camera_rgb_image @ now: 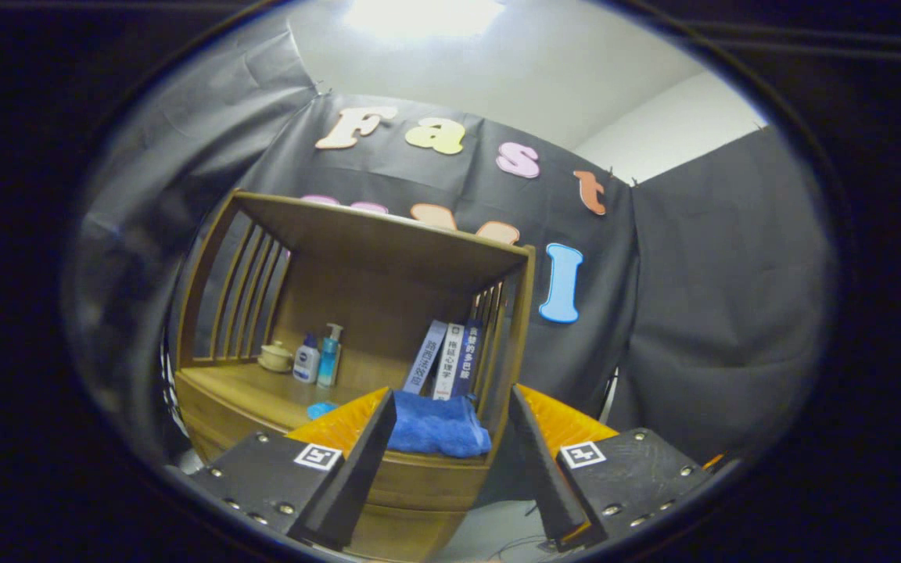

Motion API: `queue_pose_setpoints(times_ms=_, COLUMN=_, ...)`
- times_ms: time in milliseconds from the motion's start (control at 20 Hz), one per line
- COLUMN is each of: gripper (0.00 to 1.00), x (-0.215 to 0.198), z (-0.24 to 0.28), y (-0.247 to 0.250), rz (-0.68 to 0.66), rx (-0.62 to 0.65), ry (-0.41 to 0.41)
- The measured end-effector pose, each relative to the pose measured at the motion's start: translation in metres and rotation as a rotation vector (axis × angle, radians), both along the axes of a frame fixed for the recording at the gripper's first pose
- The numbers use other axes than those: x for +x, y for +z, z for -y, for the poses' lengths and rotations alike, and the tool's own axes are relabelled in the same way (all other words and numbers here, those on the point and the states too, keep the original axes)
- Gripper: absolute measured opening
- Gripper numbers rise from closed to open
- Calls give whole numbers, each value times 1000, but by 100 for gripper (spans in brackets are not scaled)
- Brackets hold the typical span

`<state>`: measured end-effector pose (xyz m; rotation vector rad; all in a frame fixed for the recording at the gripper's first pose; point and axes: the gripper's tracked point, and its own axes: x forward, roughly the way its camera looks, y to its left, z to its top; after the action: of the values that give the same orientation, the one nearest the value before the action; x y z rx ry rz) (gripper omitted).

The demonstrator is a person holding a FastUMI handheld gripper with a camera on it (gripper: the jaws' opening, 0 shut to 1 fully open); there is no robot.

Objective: Pull open the drawer, take out the items inside it, and place them on the countertop above the cabinet.

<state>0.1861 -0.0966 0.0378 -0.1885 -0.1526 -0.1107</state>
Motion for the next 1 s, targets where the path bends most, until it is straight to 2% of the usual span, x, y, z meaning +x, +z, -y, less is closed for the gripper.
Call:
queue_pose_setpoints(times_ms=300, gripper=86, x=-9, z=14, y=0, rz=-49, rx=-7, ry=93)
queue_pose_setpoints(times_ms=550, gripper=86, x=-23, z=40, y=1, rz=-57, rx=-32, ry=88)
queue_pose_setpoints(times_ms=700, gripper=87, x=-29, z=44, y=-5, rz=-77, rx=-26, ry=131)
queue_pose_setpoints(times_ms=1000, gripper=88, x=-34, z=74, y=-6, rz=-46, rx=27, ry=97)
